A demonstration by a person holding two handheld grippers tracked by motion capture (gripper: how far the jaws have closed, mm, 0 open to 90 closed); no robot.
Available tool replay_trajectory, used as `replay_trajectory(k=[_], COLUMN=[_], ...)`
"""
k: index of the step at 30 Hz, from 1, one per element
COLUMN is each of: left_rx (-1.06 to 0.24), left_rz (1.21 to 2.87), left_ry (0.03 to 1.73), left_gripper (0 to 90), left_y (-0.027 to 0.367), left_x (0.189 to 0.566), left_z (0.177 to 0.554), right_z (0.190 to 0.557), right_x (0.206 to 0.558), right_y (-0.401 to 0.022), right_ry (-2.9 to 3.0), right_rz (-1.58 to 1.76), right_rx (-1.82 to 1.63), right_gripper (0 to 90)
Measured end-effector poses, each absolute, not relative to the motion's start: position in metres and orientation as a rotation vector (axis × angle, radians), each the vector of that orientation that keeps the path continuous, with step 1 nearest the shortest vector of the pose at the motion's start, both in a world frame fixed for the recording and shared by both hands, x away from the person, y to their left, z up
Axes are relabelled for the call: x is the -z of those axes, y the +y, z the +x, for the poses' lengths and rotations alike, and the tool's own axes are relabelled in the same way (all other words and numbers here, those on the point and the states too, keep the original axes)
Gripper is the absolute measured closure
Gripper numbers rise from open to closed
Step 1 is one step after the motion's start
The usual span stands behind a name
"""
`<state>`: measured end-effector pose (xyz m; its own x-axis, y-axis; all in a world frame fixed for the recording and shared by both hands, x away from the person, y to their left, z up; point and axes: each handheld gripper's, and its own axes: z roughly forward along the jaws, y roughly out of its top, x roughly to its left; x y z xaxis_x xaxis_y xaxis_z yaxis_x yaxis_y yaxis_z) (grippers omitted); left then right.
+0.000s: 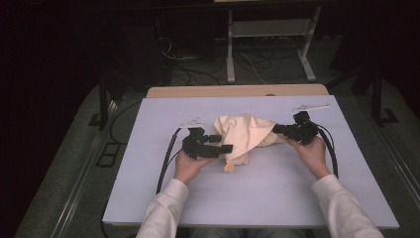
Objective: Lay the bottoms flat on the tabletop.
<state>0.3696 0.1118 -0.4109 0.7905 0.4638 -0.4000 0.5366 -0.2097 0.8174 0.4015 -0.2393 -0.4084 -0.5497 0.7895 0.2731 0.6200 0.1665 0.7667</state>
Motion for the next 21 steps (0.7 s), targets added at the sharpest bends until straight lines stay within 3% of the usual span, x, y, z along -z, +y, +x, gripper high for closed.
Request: replay_trajectory(k=[3, 5, 11, 13, 21], left_rx=[0.088, 0.116, 0.178, 0.171, 0.111], left_rz=[1.887, 1.903, 1.916, 1.920, 1.912], left_ry=[0.760, 0.747, 0.684, 0.672, 0.676], left_gripper=[23.4, 29.1, 67.3, 76.0, 81.3], left_y=[0.106, 0.105, 0.107, 0.108, 0.112], left_x=[0.414, 0.416, 0.416, 0.414, 0.397], left_z=[0.369, 0.368, 0.369, 0.369, 0.370], right_z=[0.401, 0.401, 0.401, 0.401, 0.400], right_x=[0.409, 0.409, 0.409, 0.410, 0.409], right_y=[-0.239, -0.239, -0.240, -0.240, -0.240], right_ry=[2.249, 2.250, 2.254, 2.255, 2.263], right_rz=[1.378, 1.375, 1.376, 1.378, 1.374], right_rx=[-1.327, -1.328, -1.326, -1.329, -1.336], right_gripper=[86.6, 86.6, 86.6, 86.5, 86.6])
